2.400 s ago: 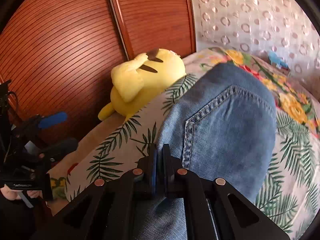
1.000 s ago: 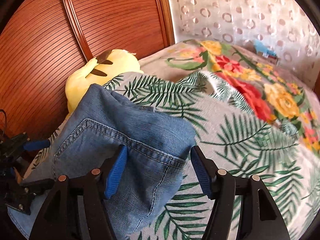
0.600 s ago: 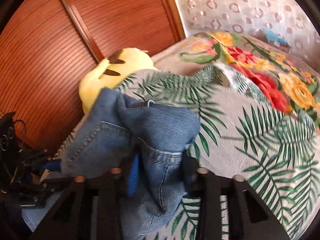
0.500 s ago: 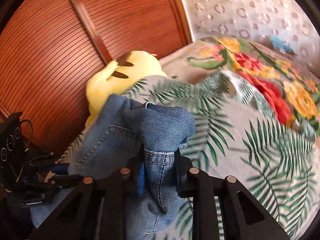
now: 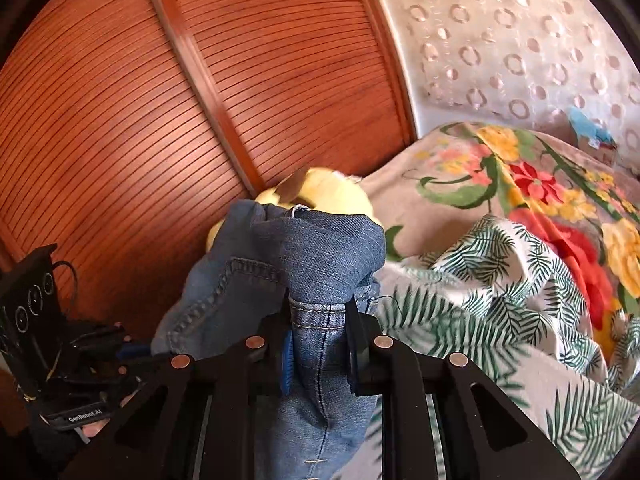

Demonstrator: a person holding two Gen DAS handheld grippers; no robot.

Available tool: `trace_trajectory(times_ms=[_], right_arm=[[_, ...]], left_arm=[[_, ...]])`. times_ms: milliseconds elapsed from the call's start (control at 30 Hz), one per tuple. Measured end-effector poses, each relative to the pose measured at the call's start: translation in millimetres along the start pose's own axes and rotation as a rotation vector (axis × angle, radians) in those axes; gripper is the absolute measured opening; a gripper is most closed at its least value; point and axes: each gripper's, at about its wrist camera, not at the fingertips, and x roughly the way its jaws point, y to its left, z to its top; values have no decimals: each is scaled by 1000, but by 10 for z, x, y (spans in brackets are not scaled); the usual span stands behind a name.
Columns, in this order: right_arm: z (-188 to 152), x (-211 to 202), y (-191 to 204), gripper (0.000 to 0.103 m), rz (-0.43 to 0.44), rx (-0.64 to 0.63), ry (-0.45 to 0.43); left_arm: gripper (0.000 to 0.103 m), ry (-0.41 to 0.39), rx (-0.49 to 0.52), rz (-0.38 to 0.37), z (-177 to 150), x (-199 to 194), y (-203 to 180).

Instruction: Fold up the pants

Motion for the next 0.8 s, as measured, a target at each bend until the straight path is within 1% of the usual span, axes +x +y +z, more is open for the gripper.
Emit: trace_trajectory(times_ms=[67, 133, 267, 300, 367, 400, 433, 467, 567, 633, 700, 800], right_arm=[[-9, 130, -134, 20, -25, 24, -7], [-41, 256, -282, 20, -58, 51, 5], [-105, 516, -475, 22, -111, 78, 26], [-141, 550, -523, 23, -124, 80, 34], [-118, 620, -550, 32, -156, 81, 41], [-132, 629, -561, 34, -171, 84, 45], [-139, 627, -558, 40, -187, 84, 45], [-134, 614, -549, 44, -202, 81, 43], [-138, 532, -492, 47, -234, 77, 45], [-145, 402, -392, 47, -265, 66, 39], [-157, 243, -273, 47, -275, 55, 28], [-227, 9, -124, 47, -289, 41, 6]], left_arm=[[12, 22, 30, 14, 118, 134, 21], [12, 56, 56, 24, 206, 329, 14], [12, 114, 91, 35, 265, 629, -33], [12, 122, 97, 37, 273, 660, -49], [12, 135, 108, 42, 280, 718, -68], [12, 140, 114, 44, 285, 730, -80], [13, 139, 117, 45, 287, 728, -88], [14, 138, 117, 48, 289, 726, -83], [14, 126, 107, 57, 286, 645, -124], [14, 114, 104, 81, 282, 573, -152], [14, 99, 98, 102, 265, 487, -178], [16, 67, 84, 93, 245, 313, -255]])
